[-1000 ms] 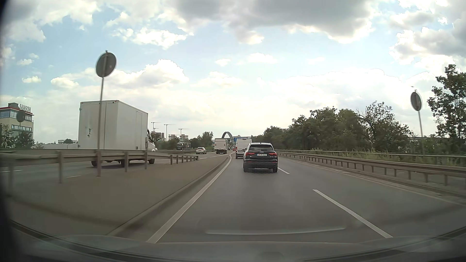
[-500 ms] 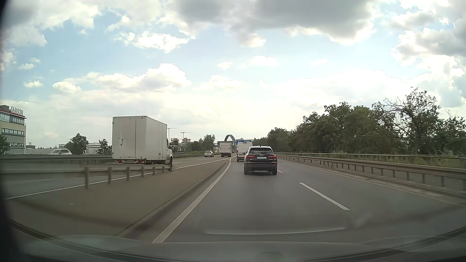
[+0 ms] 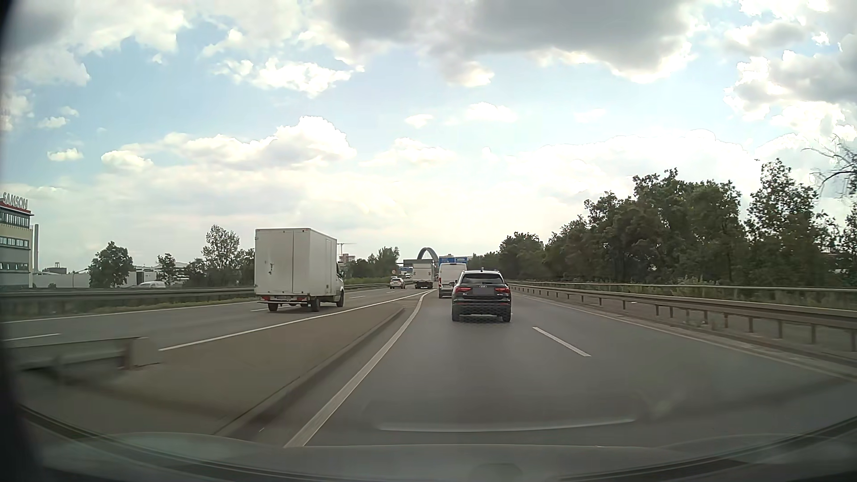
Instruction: Follow the waypoints while adhering to traffic rules and regulations
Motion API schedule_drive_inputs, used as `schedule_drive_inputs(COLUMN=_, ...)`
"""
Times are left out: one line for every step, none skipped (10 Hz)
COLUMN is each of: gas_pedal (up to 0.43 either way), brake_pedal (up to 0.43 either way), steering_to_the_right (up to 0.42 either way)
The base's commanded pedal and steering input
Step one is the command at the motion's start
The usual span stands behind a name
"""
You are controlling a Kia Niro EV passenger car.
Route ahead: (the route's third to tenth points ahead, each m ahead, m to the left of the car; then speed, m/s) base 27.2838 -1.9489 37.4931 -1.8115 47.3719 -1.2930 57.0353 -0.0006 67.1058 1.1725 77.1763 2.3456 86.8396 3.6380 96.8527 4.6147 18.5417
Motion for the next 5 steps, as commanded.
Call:
schedule_drive_inputs(gas_pedal=0.138, brake_pedal=0.03, steering_to_the_right=-0.008)
schedule_drive_inputs(gas_pedal=0.138, brake_pedal=0.03, steering_to_the_right=-0.008)
schedule_drive_inputs(gas_pedal=0.138, brake_pedal=0.03, steering_to_the_right=-0.007)
schedule_drive_inputs(gas_pedal=0.138, brake_pedal=0.03, steering_to_the_right=-0.007)
schedule_drive_inputs(gas_pedal=0.138, brake_pedal=0.03, steering_to_the_right=-0.006)
